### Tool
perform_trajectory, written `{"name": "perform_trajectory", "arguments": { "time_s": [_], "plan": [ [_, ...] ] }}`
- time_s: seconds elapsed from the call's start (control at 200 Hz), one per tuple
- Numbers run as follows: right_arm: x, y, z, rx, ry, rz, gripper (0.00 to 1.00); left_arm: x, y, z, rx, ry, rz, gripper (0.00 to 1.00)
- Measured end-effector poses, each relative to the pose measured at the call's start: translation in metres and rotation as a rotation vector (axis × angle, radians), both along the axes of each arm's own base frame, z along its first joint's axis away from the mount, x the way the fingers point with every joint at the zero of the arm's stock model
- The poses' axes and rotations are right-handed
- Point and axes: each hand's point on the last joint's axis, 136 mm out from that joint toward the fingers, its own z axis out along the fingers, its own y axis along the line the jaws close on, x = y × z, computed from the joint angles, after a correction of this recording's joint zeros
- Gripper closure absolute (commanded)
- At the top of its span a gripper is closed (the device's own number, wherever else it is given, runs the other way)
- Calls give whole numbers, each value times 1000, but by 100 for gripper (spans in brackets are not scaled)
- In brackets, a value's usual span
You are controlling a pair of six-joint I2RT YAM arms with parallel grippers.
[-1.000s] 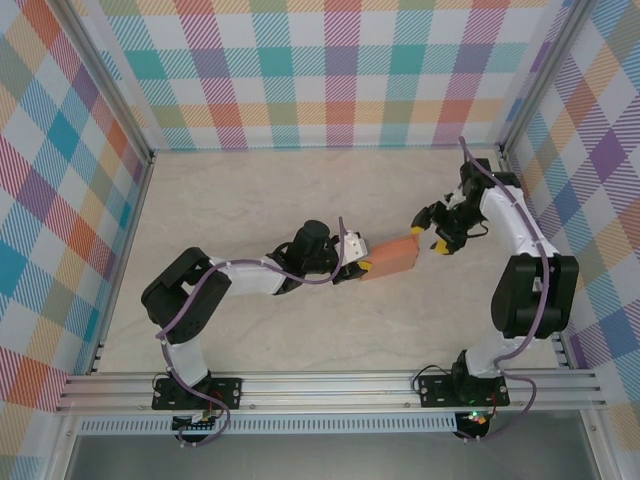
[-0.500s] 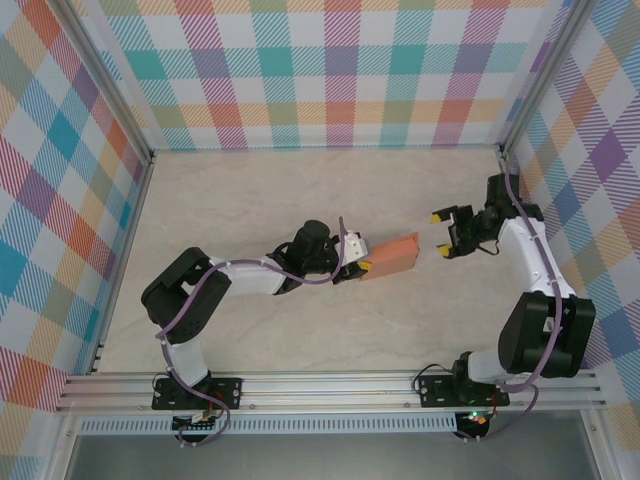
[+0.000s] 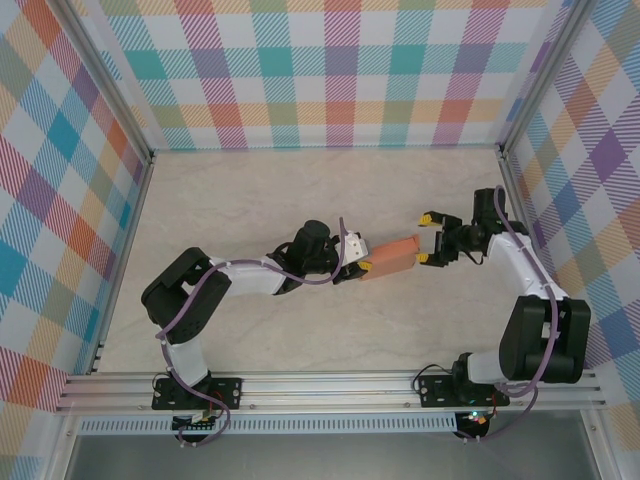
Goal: Fold the paper box
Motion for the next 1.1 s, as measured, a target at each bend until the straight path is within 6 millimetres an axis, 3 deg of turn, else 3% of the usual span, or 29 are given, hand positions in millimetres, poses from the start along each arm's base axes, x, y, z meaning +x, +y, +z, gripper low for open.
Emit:
{"name": "perform_trajectory", "arguments": {
  "time_s": [0.17, 0.2, 0.24, 0.305, 0.49, 0.615, 0.76, 0.93, 1.1],
  "plan": [
    [1, -3, -4, -23, 23, 10, 25, 0, 0, 0, 0, 0, 1, 68],
    [1, -4, -2, -34, 23, 15, 21, 0, 0, 0, 1, 0, 1, 68],
    [1, -6, 2, -50, 16, 25, 8, 0, 0, 0, 1, -1, 1, 68],
    [-1, -7, 10, -77, -3, 49, 0, 0, 0, 0, 2, -2, 0, 68],
    [-12, 1, 20, -137, -52, 141, 0, 0, 0, 0, 3, -4, 0, 68],
    [-14, 14, 12, -152, -88, 189, 9, 0, 0, 0, 3, -4, 1, 68],
    [-5, 11, 0, -234, -145, 211, 20, 0, 0, 0, 2, -3, 3, 68],
    [-1, 5, -18, -284, -182, 208, 45, 1, 0, 0, -6, 14, 14, 68],
    [1, 2, -27, -303, -246, 193, 53, 1, -2, 0, -14, 18, 16, 68]
  ]
}}
